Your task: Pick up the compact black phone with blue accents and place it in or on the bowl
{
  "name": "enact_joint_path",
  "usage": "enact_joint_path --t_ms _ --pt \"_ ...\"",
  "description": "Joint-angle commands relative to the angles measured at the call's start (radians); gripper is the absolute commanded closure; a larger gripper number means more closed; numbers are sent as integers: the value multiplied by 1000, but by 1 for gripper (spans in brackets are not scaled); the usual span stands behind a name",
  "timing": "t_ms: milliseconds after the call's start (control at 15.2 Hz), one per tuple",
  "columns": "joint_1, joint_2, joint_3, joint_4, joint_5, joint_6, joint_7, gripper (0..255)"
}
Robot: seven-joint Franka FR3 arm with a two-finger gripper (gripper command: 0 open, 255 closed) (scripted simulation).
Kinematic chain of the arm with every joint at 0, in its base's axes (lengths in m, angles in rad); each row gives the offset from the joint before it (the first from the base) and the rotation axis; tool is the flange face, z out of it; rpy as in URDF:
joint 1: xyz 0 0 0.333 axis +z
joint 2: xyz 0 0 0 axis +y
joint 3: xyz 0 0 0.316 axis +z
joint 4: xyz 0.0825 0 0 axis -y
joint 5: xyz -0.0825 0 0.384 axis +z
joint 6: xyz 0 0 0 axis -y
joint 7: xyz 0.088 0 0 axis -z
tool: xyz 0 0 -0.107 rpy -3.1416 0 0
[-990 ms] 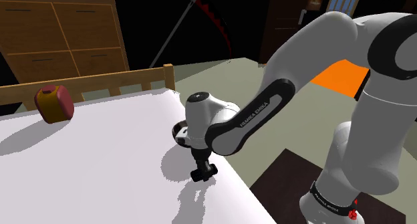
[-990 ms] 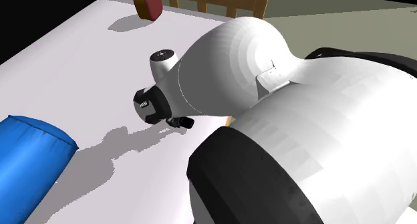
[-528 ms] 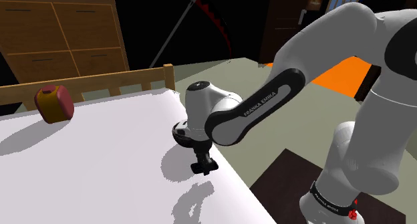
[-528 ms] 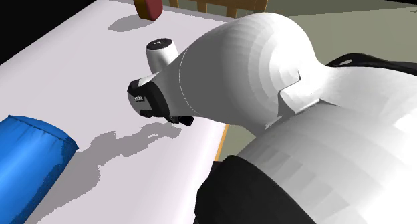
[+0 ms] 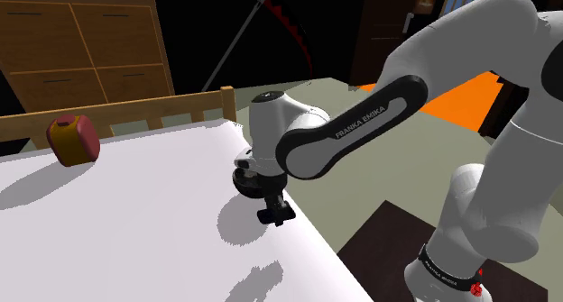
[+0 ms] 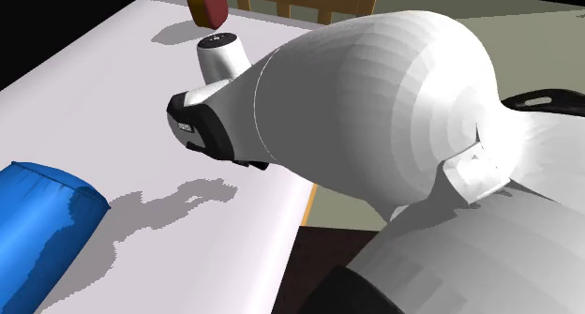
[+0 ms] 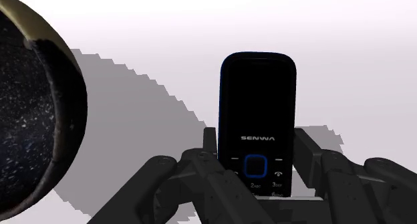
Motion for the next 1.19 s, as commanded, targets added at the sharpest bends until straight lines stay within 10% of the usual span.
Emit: enact_joint_path --t_ms 0,1122 --pt "1 -15 0 12 4 -27 -1 255" --pt "-30 -27 -39 195 -7 -224 -58 255"
